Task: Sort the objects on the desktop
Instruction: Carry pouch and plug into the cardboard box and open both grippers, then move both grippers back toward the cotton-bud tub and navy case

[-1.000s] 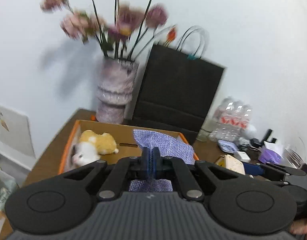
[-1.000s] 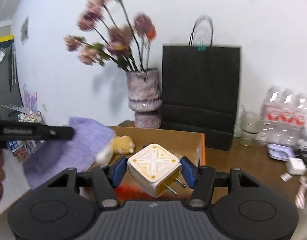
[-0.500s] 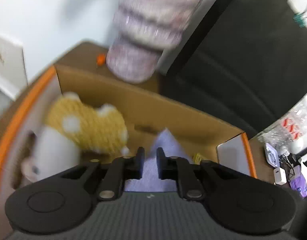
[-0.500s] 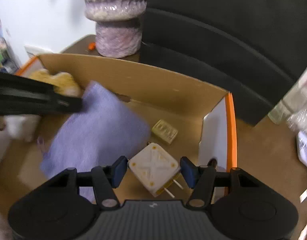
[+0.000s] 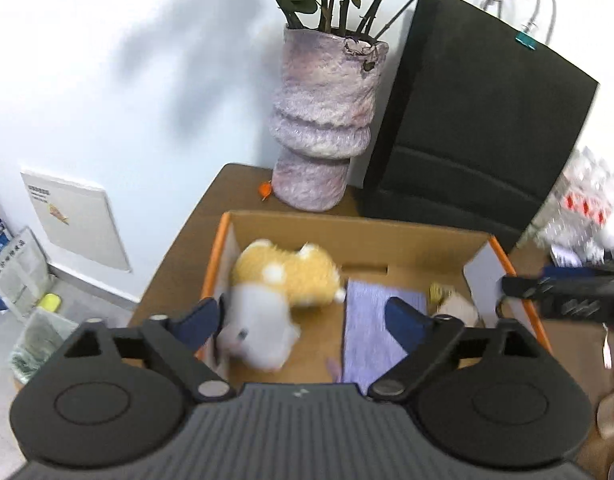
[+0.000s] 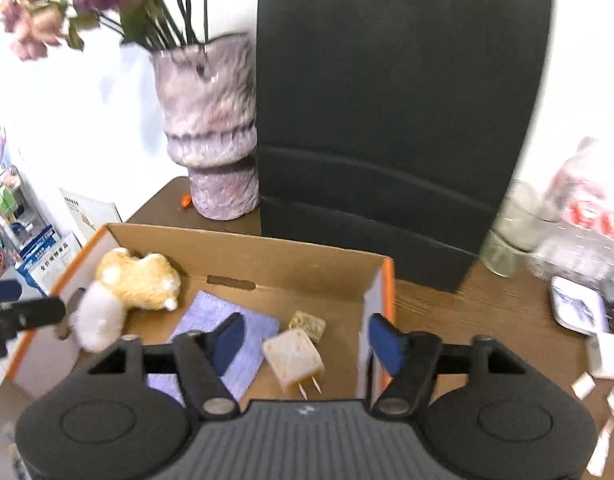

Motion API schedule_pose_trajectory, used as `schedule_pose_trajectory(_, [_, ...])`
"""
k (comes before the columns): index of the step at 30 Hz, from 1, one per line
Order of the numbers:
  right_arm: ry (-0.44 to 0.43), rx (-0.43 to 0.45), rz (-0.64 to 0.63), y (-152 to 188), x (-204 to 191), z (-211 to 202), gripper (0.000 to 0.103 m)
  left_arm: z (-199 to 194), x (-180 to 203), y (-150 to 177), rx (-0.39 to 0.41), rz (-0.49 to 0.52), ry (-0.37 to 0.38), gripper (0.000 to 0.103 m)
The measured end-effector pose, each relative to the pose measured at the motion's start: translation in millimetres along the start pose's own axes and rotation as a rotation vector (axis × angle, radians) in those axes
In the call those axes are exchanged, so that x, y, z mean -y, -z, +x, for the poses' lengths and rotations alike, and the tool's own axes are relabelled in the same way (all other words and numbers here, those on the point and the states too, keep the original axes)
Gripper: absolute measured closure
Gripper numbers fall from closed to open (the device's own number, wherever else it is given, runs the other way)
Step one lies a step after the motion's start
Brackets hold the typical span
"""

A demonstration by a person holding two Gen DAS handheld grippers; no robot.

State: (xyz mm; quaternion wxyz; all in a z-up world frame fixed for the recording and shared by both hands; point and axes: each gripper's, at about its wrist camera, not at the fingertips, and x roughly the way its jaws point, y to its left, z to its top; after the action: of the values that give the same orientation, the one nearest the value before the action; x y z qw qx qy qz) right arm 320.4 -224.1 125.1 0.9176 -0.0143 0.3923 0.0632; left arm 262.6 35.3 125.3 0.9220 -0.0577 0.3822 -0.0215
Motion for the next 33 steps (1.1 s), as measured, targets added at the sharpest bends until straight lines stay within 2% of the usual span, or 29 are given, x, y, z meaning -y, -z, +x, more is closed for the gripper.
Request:
schedule_pose_trajectory(3, [-0.014, 0.018, 0.009, 20, 1, -37, 0.023, -27, -5, 25, 0.012, 0.010, -0.037, 0.000])
schedule_pose_trajectory(6, [-0.054, 0.056, 0.011, 56, -5, -74, 0.021, -54, -7, 56, 0.023, 0.019, -0.056, 0.000])
schedule_pose_trajectory(10, [-0.059, 0.131, -0.004, 117, -19, -116, 0.017, -96, -12, 103, 0.080, 0.016, -0.039, 0.000])
schedule_pose_trajectory(15, [-0.069, 0.207, 0.009, 206, -38, -147, 0.015, -134, -12, 176, 0.162, 0.001, -0.038, 0.000])
schedule_pose_trajectory(19, [-0.073, 0.201, 0.034, 267, -49, -158, 0.015, -150, -3, 236, 0.159, 0.046, -0.055, 0.000])
schedule_pose_trajectory(23, [-0.082, 0.210, 0.046, 315, -57, -178, 0.015, -163, -2, 288, 0.134, -0.012, -0.048, 0.000])
schedule_pose_trajectory(25, [-0.088, 0.209, 0.011, 331, -63, -185, 0.015, -171, -1, 307, 0.129, -0.014, -0.046, 0.000])
schedule_pose_trajectory(29, [-0.087, 0.234, -0.024, 354, -69, -202, 0.015, -186, 3, 323, 0.153, 0.002, -0.016, 0.000])
schedule_pose_trajectory(33, [-0.132, 0.228, -0.014, 352, -67, -202, 0.019, -183, 2, 310, 0.180, 0.007, -0.015, 0.000])
